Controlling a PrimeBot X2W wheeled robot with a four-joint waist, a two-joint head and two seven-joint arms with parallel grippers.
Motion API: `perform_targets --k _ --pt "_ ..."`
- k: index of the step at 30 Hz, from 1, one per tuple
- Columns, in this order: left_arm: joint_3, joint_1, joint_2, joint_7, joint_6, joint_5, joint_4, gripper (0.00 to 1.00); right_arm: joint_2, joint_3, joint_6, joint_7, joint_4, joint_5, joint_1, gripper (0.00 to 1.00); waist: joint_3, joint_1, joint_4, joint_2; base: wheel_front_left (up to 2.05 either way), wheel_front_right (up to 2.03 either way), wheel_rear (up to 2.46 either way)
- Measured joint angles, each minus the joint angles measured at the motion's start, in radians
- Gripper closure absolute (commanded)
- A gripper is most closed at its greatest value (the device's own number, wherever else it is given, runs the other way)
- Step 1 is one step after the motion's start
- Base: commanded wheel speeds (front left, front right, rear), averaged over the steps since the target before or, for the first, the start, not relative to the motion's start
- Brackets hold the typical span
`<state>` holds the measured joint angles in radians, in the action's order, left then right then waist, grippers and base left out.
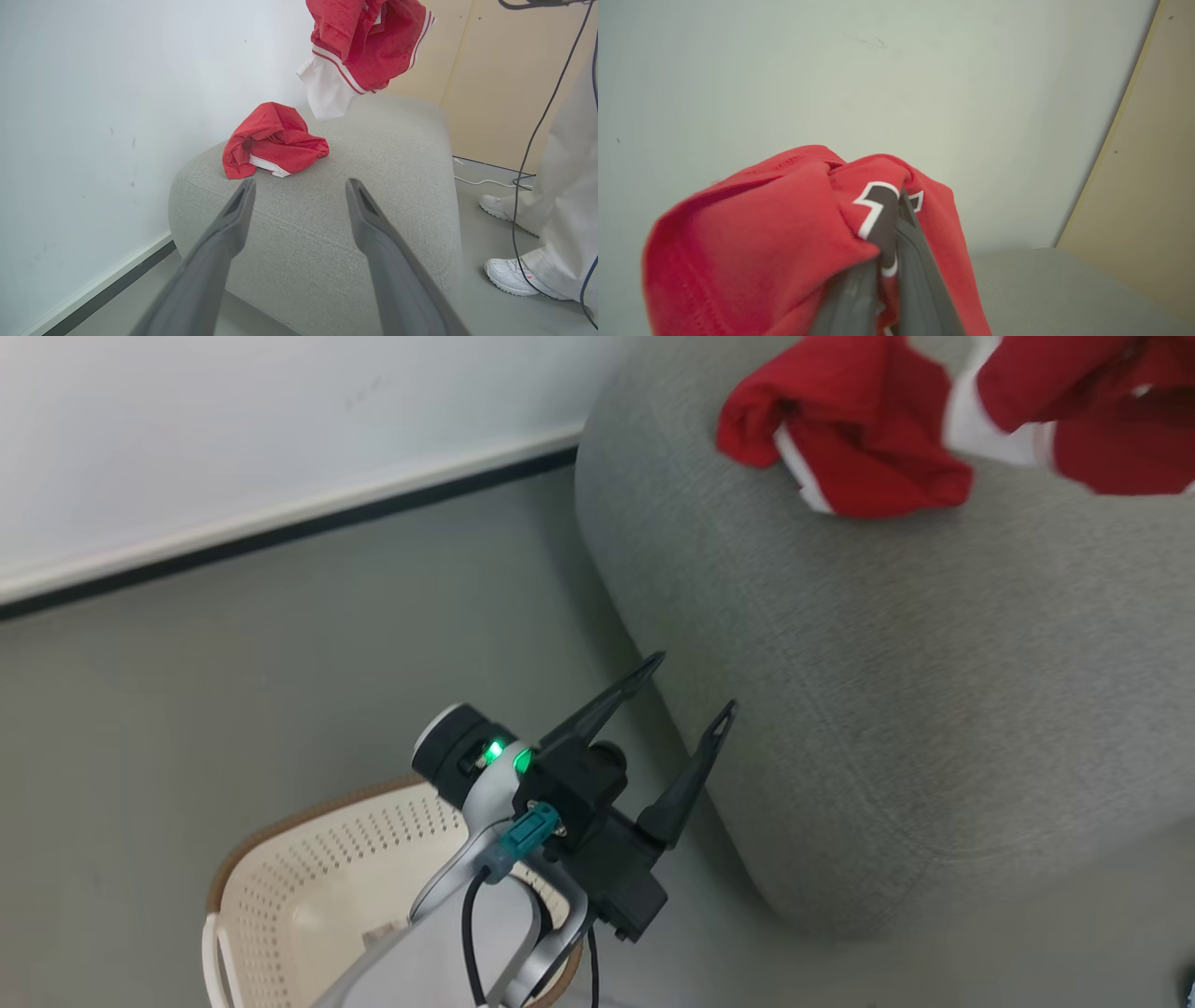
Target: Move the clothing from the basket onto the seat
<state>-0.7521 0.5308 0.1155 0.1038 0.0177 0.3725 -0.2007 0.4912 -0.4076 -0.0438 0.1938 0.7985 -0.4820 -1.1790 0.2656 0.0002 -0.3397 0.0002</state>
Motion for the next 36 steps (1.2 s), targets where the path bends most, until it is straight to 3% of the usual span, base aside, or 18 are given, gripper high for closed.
perform_targets --k 11,28,29,31,32,33,36 --pt "-0.012 0.107 -0.012 -0.051 0.005 -0.032 0.091 0.00 0.052 0.017 0.010 -0.009 0.123 0.003 -0.101 1.00 0.178 0.0001 0.079 0.0000 0.00 0.00 0.00" --pt "0.012 0.241 0.032 -0.102 0.009 -0.095 0.166 0.00 -0.045 0.023 0.016 0.030 0.220 -0.011 -0.160 1.00 0.438 0.0000 0.115 0.0001 0.00 0.00 0.00" --pt "0.014 0.245 0.034 -0.102 0.008 -0.098 0.161 0.00 -0.053 0.033 0.014 0.035 0.226 -0.023 -0.161 0.80 0.450 0.0000 0.114 0.0002 0.00 0.00 0.00" --pt "0.016 0.246 0.040 -0.100 0.008 -0.108 0.150 0.00 -0.059 0.037 0.004 0.041 0.239 -0.029 -0.160 0.55 0.470 0.0001 0.111 0.0001 0.00 0.00 0.00" --pt "0.017 0.246 0.042 -0.096 0.008 -0.113 0.144 0.00 -0.059 0.036 -0.003 0.046 0.242 -0.029 -0.160 0.19 0.477 0.0001 0.109 0.0002 0.00 0.00 0.00" --pt "0.017 0.245 0.044 -0.091 0.008 -0.113 0.137 0.00 -0.059 0.036 -0.009 0.047 0.244 -0.028 -0.159 0.00 0.481 0.0001 0.106 0.0002 0.00 0.00 0.00" --pt "0.019 0.244 0.044 -0.075 0.008 -0.113 0.118 0.00 -0.059 0.035 -0.019 0.055 0.249 -0.028 -0.151 0.00 0.479 0.0000 0.097 0.0001 0.00 0.00 0.00"
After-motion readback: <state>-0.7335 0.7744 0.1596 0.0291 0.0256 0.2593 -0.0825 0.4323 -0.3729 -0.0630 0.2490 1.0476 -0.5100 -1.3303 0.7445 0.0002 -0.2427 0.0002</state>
